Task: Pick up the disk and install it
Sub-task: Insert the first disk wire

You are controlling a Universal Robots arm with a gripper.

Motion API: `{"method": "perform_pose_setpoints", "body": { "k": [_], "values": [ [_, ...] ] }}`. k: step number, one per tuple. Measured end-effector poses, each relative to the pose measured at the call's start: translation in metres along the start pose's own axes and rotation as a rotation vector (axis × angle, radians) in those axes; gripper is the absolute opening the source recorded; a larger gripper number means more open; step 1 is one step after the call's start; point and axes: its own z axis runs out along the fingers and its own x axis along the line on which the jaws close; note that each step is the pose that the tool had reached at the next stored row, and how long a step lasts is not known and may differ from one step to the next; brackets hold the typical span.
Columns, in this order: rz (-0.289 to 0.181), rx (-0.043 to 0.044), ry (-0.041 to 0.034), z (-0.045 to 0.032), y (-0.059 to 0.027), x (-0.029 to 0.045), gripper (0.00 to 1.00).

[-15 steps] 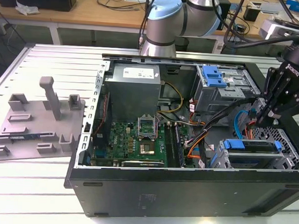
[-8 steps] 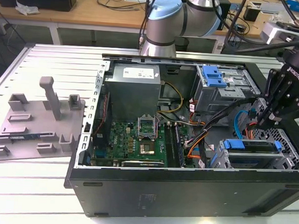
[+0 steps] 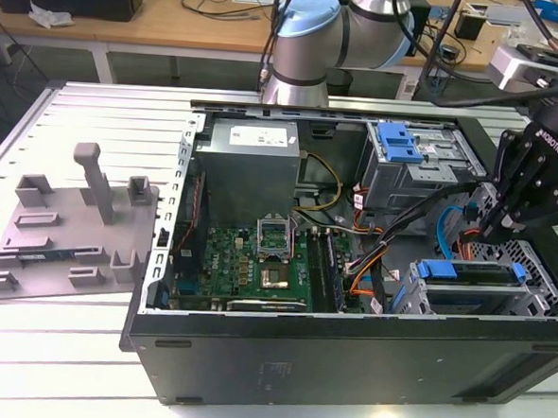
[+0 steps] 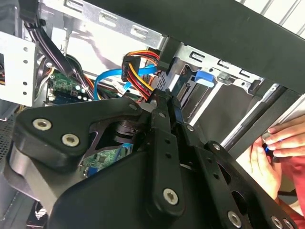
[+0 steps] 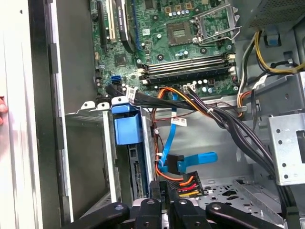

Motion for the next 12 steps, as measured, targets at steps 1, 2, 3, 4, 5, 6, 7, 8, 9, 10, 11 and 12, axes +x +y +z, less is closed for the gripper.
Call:
{"method": "perform_pose_setpoints", "body": {
  "k": [1,2,3,4,5,6,7,8,9,10,11,12],
  "values": [
    [-0.006,0.0009,-0.0005,0.0001,0.0002,0.0005,0.17],
    [-0.012,0.0018,-0.0014,0.0002,0.0003,0.0009,0.17],
    [-0.018,0.0028,-0.0025,0.0002,0.0003,0.0014,0.17],
    [-0.023,0.0039,-0.0044,0.0003,0.0003,0.0018,0.17],
    [-0.031,0.0057,-0.0085,0.0003,0.0004,0.0022,0.17],
    [-0.036,0.0070,-0.0122,0.0003,0.0004,0.0023,0.17],
    [-0.040,0.0085,-0.0162,0.0004,0.0003,0.0025,0.17],
    [-0.047,0.0113,-0.0231,0.0004,0.0003,0.0029,0.17],
    [-0.051,0.0129,-0.0267,0.0004,0.0003,0.0031,0.17],
    [-0.055,0.0149,-0.0305,0.0005,0.0003,0.0033,0.17],
    [-0.060,0.0175,-0.0357,0.0005,0.0003,0.0036,0.17],
    [-0.062,0.0192,-0.0392,0.0005,0.0003,0.0039,0.17]
  ]
}}
